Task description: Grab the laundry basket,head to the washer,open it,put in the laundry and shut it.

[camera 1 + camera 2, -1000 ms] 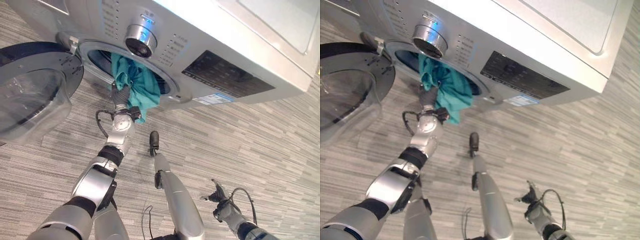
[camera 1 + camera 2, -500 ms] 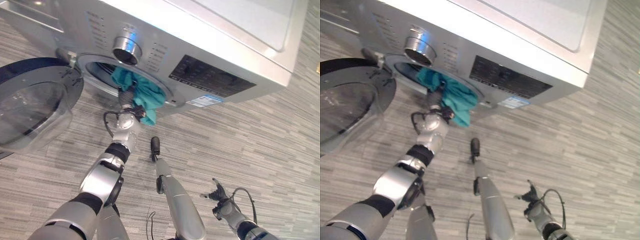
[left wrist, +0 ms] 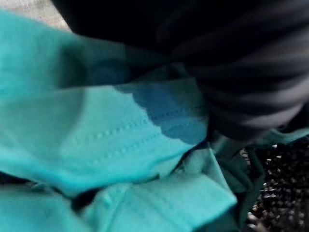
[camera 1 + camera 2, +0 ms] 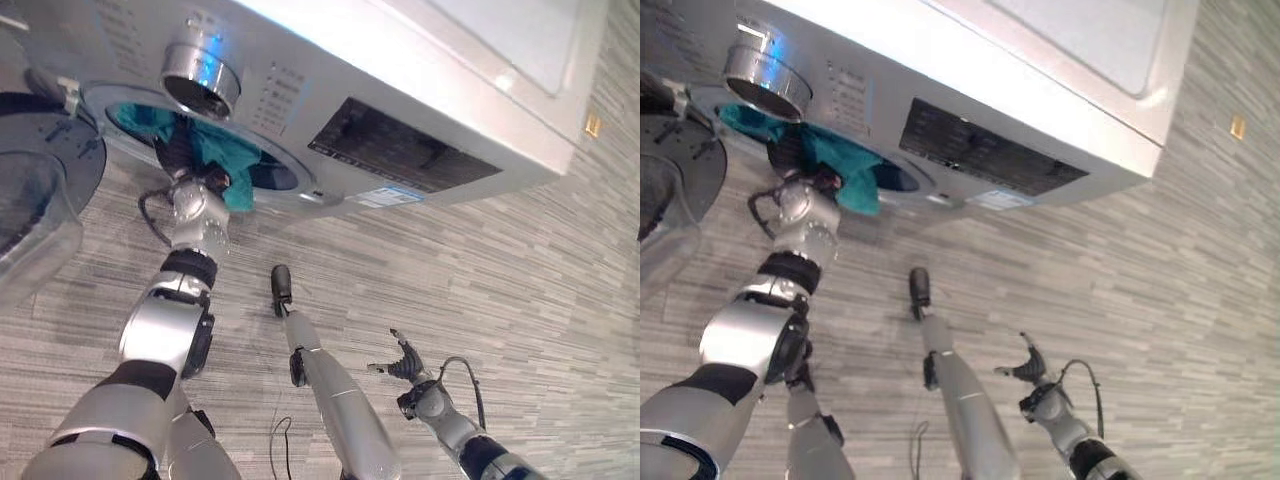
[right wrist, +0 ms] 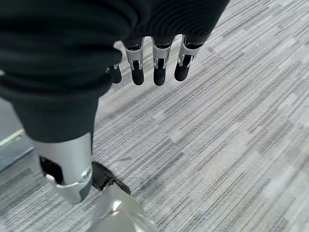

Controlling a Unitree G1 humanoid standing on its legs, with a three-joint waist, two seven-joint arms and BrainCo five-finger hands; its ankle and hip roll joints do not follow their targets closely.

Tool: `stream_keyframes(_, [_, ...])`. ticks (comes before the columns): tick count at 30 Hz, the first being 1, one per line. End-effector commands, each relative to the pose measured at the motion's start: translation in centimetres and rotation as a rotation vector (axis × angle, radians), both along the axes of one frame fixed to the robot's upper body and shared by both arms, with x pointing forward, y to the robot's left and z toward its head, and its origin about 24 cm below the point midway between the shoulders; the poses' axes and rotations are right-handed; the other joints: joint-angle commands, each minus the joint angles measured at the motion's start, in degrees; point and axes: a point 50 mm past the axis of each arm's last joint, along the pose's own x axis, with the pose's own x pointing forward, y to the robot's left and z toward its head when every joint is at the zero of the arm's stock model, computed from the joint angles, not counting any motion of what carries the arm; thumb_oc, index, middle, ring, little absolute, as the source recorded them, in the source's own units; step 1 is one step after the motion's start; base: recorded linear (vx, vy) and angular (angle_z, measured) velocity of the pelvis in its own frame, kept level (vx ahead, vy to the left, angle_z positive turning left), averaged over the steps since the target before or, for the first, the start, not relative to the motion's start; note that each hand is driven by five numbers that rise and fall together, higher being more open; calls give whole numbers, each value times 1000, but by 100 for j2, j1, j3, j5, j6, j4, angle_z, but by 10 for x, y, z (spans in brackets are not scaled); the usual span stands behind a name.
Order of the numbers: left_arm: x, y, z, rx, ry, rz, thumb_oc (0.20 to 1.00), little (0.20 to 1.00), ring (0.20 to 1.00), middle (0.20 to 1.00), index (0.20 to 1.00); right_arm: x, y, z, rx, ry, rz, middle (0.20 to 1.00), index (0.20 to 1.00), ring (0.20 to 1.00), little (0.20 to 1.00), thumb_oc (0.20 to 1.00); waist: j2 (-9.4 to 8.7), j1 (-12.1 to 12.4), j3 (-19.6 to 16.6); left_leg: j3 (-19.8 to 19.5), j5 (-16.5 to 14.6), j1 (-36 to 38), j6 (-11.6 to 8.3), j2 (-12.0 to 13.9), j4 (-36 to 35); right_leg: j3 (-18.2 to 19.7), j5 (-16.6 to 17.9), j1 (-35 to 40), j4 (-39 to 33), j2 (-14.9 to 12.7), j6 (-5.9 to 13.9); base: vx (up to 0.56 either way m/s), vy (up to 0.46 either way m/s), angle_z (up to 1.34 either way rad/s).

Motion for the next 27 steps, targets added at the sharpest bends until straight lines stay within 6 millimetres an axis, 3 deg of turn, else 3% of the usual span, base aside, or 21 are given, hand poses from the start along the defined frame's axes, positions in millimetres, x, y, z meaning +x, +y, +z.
stream_keyframes(1, [-16, 14, 89, -35, -296, 47, 200, 200, 200, 200, 200, 16, -17, 15, -4, -65, -72, 1000, 1000, 1000, 1000, 1000, -19, -151, 432, -685, -473, -764, 533, -129, 921, 18, -1825, 177, 1351, -244, 669, -1, -35, 8])
stream_keyframes(5, [-31, 16, 136, -58, -430, 33, 200, 200, 200, 200, 200, 21, -29, 22, -11, -95, -112, 1000, 1000, 1000, 1000, 1000, 56, -214, 362, -843, -558, -1126, 551, -146, 1100, -12, -1957, -212, 1581, -243, 685, 3, -49, 4])
stream_keyframes(6, [-37, 13, 153, -17, -475, 29, 200, 200, 200, 200, 200, 21, -40, 25, -26, -108, -139, 1000, 1000, 1000, 1000, 1000, 115, -248, 339, -913, -612, -1289, 576, -159, 1216, -9, -2011, -412, 1745, -262, 680, 5, -38, 7])
stream_keyframes(11, [-45, -4, 175, 37, -535, 5, 200, 200, 200, 200, 200, 17, -55, 26, -33, -113, -193, 1000, 1000, 1000, 1000, 1000, 259, -270, 270, -1049, -723, -1660, 622, -225, 1535, 6, -2225, -775, 2171, -310, 608, 7, -32, 7])
stream_keyframes(15, [-43, -21, 173, 57, -542, -34, 200, 200, 200, 200, 200, 15, -58, 26, -32, -107, -192, 1000, 1000, 1000, 1000, 1000, 311, -279, 197, -1095, -839, -1902, 640, -289, 1784, 5, -2352, -1017, 2523, -359, 576, -11, -8, 8])
stream_keyframes(16, [-38, -33, 165, 92, -507, -62, 200, 200, 200, 200, 200, 13, -58, 23, -43, -89, -170, 1000, 1000, 1000, 1000, 1000, 333, -266, 134, -1142, -925, -2128, 688, -372, 2076, 64, -2432, -1213, 2906, -409, 520, -32, 11, 11])
stream_keyframes(23, [-28, -33, 150, 190, -410, -48, 200, 200, 200, 200, 200, 4, -56, 9, -123, 0, -110, 1000, 1000, 1000, 1000, 1000, 414, -255, -70, -1255, -1100, -2633, 702, -449, 2581, 106, -2632, -1589, 3437, -493, 427, -38, 12, 16])
stream_keyframes(27, [-25, -21, 151, 280, -338, -3, 200, 200, 200, 200, 200, 11, -58, 18, -122, -36, -93, 1000, 1000, 1000, 1000, 1000, 464, -261, -133, -1290, -1132, -2776, 727, -456, 2637, 129, -2632, -1697, 3470, -499, 441, -46, 32, -2])
